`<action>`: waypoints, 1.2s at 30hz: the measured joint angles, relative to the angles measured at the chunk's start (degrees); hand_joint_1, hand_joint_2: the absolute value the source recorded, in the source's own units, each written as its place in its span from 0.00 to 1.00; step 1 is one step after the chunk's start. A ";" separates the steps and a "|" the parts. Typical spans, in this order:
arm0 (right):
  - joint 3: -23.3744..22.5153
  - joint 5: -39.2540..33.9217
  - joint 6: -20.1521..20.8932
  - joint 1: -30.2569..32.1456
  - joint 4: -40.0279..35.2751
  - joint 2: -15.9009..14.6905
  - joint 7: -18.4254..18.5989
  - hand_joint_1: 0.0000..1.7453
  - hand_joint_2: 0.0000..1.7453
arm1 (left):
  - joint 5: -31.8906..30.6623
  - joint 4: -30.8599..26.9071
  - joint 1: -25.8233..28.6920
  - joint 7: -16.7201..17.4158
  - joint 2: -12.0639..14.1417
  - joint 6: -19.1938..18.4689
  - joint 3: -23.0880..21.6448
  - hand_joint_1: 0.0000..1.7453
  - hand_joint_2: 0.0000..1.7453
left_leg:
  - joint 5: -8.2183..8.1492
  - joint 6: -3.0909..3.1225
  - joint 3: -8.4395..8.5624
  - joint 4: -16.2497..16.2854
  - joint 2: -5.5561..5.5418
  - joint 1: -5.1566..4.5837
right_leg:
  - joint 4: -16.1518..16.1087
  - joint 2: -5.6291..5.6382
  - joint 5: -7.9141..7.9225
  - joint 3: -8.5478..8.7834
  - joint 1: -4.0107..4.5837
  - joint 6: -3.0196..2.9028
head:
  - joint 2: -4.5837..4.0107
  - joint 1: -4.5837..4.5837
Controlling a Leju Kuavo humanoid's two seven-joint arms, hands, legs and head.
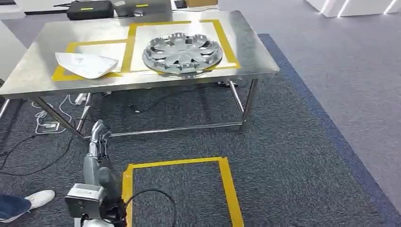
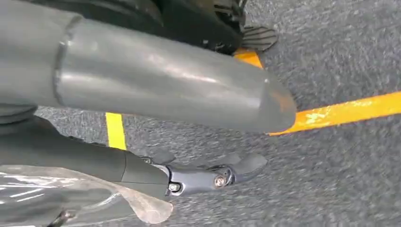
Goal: Take the parts from the cabinet and place them on the table.
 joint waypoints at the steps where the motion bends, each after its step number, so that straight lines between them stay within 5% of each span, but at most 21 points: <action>1: 0.02 0.00 0.00 -0.04 0.00 0.00 -0.02 0.00 0.00 | 0.00 0.00 -0.07 0.00 0.04 0.00 0.00 0.00 0.00 | -3.92 -0.29 -0.74 3.96 -0.01 0.09 | 0.00 -0.03 0.49 -0.82 0.01 -0.14 | 0.00 -0.13; 3: 0.00 0.15 0.00 0.03 0.00 0.00 -0.04 0.00 0.00 | 0.00 0.00 -0.04 0.00 0.11 0.00 -0.02 0.00 0.00 | -7.91 -0.55 -2.00 12.59 -0.02 0.11 | 0.05 -0.02 1.55 -1.78 0.14 -0.20 | 0.00 -0.06; 5: 0.02 0.15 0.00 0.02 0.00 0.00 -0.02 0.00 0.00 | 0.15 0.02 -0.04 0.00 0.24 0.00 -0.02 0.00 0.00 | -4.88 -0.37 -0.94 14.37 -0.03 0.10 | 0.33 -0.02 2.62 -3.26 0.26 -0.12 | 0.00 -0.09; 7: 0.02 0.15 0.00 0.02 0.00 0.00 -0.02 0.00 0.00 | 0.33 0.02 -0.06 0.00 0.33 0.00 -0.07 0.00 0.00 | -0.49 0.30 3.42 8.42 -0.05 0.03 | 0.75 0.05 3.33 -4.49 0.45 0.01 | 0.00 -0.11; 8: 0.06 0.15 0.00 0.03 0.00 0.02 0.02 0.00 0.00 | 0.55 0.02 -0.09 0.00 0.35 0.00 -0.07 0.00 0.00 | 0.05 0.95 6.65 3.18 -0.12 -0.17 | 0.91 0.07 3.56 -4.78 0.42 0.12 | 0.00 -0.13; 9: 0.11 0.18 0.00 0.03 0.04 0.26 0.04 0.00 0.00 | 0.63 0.02 -0.12 0.00 0.35 0.00 -0.07 0.00 0.00 | -1.07 1.70 9.46 -1.33 -0.22 -0.46 | 1.18 0.07 3.71 -5.14 0.63 0.36 | 0.00 0.00; 10: 0.15 0.18 -0.02 -0.05 0.02 0.28 0.04 0.00 0.00 | 0.68 0.02 -0.16 -0.02 0.35 0.00 -0.07 0.00 0.00 | -1.86 1.73 10.57 -3.50 -0.18 -0.48 | 1.29 0.11 4.07 -5.35 0.55 0.75 | 0.00 -0.09; 13: 0.26 0.20 -0.11 0.01 0.02 0.26 0.09 0.00 0.00 | 0.70 0.02 -0.22 -0.04 0.35 0.00 -0.09 0.00 0.00 | -2.31 2.23 10.34 -5.53 -0.17 -0.43 | 1.37 -0.13 4.94 -6.05 0.67 1.82 | 0.00 -0.06; 14: 0.31 0.24 -0.20 0.00 0.02 0.26 0.09 0.00 0.00 | 0.74 0.02 -0.18 -0.07 0.33 0.00 -0.11 0.00 0.00 | -1.77 2.43 10.29 -5.67 0.07 -0.04 | 1.94 0.03 4.09 -7.03 0.56 2.03 | 0.00 0.07; 15: 0.33 0.26 -0.20 0.00 0.02 0.26 0.04 0.00 0.00 | 0.72 0.02 -0.23 -0.09 0.31 0.00 -0.13 0.00 0.00 | -1.46 2.77 9.94 -5.74 0.04 -0.01 | 4.06 0.19 2.09 -7.92 0.54 2.44 | 0.00 0.24; 17: 0.33 0.31 -0.20 0.05 0.02 0.26 0.02 0.00 0.00 | 0.79 0.04 -0.15 -0.09 0.33 0.00 -0.13 0.00 0.00 | -0.88 3.10 9.23 -5.67 0.13 -0.16 | 13.34 0.27 -2.78 -11.58 0.38 2.87 | 0.00 0.53; 19: 0.33 0.31 0.00 0.26 0.02 0.26 -0.26 0.00 0.00 | 0.79 0.04 -0.06 -0.09 0.35 0.04 -0.11 0.00 0.00 | -0.44 3.07 8.61 -5.51 0.16 -0.28 | 19.49 0.27 -4.48 -13.91 0.33 3.19 | 0.00 0.57; 21: 0.35 0.24 0.37 0.42 0.02 0.24 -0.29 0.00 0.00 | 0.79 0.07 -0.02 -0.09 0.35 0.04 -0.11 0.00 0.00 | -0.28 2.99 8.36 -5.27 0.16 -0.32 | 15.24 0.25 -1.44 -10.99 0.22 3.18 | 0.00 0.57; 23: 0.35 -0.11 1.05 0.36 0.02 0.09 0.31 0.00 0.00 | 0.76 0.07 -0.04 -0.09 0.35 0.04 -0.13 0.00 0.00 | -0.37 2.85 8.29 -4.82 0.67 -0.31 | 4.80 -0.83 2.89 -4.91 0.21 2.82 | 0.00 0.61; 24: 0.35 -0.20 1.29 0.07 0.02 0.11 1.02 0.00 0.00 | 0.76 0.07 -0.02 -0.09 0.35 0.02 -0.13 0.00 0.00 | -0.54 2.55 8.15 -4.46 0.75 -0.79 | 2.08 -2.27 2.17 -3.74 0.50 2.65 | 0.00 0.61; 29: 0.44 1.34 -0.40 0.16 0.02 0.13 3.74 0.00 0.00 | 0.79 0.09 -0.27 -0.07 0.35 0.02 -0.20 0.00 0.00 | -1.04 1.14 7.19 -3.33 1.74 -0.78 | 1.31 -0.59 2.93 -3.91 0.17 0.43 | 0.00 0.64; 31: 1.23 3.35 -2.12 0.17 0.02 0.13 4.94 0.00 0.00 | 0.74 0.09 -0.46 -0.07 0.39 0.04 -0.20 0.00 0.00 | -5.09 0.44 5.08 1.99 0.50 -0.53 | 1.32 0.09 3.23 -4.31 0.15 -0.09 | 0.00 0.22; 33: 2.30 5.36 -3.54 0.19 0.02 0.13 6.17 0.00 0.00 | 0.76 0.24 -0.46 0.02 0.44 0.17 -0.22 0.00 0.00 | -9.54 0.06 1.05 11.57 0.24 -0.27 | 1.38 0.83 3.48 -4.85 0.24 -0.30 | 0.00 0.22; 34: 3.12 6.94 -4.71 0.32 0.02 0.13 7.10 0.00 0.00 | 0.81 0.35 -0.47 0.09 0.48 0.30 -0.22 0.00 0.00 | -10.12 0.03 -0.07 14.28 0.23 -0.25 | 1.43 1.29 3.62 -5.05 0.24 -0.29 | 0.00 0.20; 36: 4.65 9.52 -6.75 0.69 0.02 0.15 8.32 0.00 0.00 | 0.85 0.50 -0.50 0.18 0.52 0.65 -0.22 0.00 0.00 | -7.10 0.26 1.51 11.29 0.17 -0.24 | 1.54 2.18 3.77 -5.16 0.24 -0.10 | 0.00 0.18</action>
